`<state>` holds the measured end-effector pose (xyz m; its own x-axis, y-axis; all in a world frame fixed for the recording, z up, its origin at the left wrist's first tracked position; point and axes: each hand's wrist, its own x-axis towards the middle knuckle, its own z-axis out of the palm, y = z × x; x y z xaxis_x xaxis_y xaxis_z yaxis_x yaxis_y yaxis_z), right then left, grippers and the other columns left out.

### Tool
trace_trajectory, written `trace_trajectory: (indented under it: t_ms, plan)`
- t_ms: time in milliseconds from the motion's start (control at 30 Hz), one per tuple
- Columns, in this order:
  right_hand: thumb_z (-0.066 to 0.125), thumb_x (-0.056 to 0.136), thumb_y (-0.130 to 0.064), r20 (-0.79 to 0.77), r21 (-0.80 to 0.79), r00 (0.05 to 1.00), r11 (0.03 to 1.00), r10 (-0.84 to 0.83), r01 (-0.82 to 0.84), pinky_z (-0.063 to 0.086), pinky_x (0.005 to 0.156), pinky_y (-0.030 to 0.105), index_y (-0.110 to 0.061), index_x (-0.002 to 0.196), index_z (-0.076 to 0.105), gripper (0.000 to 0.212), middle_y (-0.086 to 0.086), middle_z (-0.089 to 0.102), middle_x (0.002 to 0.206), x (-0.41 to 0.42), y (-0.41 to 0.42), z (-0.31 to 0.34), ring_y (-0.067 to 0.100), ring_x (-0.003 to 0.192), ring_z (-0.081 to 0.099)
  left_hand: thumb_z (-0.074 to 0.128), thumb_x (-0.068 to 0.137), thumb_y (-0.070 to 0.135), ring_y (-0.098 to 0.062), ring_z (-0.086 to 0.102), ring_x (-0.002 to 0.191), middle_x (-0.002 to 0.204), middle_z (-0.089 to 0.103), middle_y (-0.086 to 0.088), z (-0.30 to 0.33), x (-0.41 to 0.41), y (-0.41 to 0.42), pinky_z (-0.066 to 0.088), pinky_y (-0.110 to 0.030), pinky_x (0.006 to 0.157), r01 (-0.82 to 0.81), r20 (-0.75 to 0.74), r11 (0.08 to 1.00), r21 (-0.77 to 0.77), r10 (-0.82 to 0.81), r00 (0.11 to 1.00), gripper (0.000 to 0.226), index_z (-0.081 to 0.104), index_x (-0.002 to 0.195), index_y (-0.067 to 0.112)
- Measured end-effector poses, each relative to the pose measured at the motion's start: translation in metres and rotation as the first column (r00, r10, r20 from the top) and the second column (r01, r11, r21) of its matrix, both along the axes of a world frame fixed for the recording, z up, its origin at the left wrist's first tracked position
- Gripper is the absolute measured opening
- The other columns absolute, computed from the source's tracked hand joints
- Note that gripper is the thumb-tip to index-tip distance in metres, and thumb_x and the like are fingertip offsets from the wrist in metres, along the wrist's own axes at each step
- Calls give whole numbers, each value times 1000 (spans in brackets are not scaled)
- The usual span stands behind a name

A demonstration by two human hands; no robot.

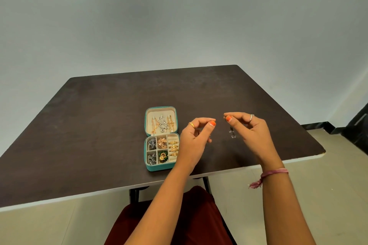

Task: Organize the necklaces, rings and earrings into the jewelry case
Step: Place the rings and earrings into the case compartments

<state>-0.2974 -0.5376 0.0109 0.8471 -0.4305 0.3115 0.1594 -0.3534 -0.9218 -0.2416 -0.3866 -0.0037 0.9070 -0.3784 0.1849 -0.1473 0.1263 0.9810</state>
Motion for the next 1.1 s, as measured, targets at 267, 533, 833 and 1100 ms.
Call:
trace_trajectory:
  t_ms: [267,533,833,1100]
  plan:
    - [64,88,-21,22,315,1000,949,-4,-4,44,84,21,-16,103,72,18,0,75,92,1,21,11,5,99,66,61,91,17,1,58,68,98,73,-1,16,0,12,48,-16,62,-8,-107,996,-92,-2,994,13,68,103,19]
    - [61,90,-28,-31,495,999,869,34,-14,40,90,34,-20,101,73,19,-2,74,99,5,43,19,13,108,63,71,83,10,-1,67,87,91,74,8,32,-1,24,50,-15,69,10,-109,987,-158,-28,994,23,67,101,25]
    - [52,94,-17,7,418,990,899,141,-131,43,85,22,-17,105,73,23,-7,73,103,5,71,23,3,102,64,73,81,12,-11,66,82,90,73,0,41,2,34,56,-22,74,-102,-37,987,-125,98,995,19,69,98,21]
    - [54,93,-8,21,322,965,912,260,-253,47,78,8,-14,114,68,26,-7,72,108,9,74,26,1,106,63,71,83,10,-6,69,86,91,74,3,49,10,52,53,-15,70,-62,-91,991,-115,51,995,19,69,100,18]
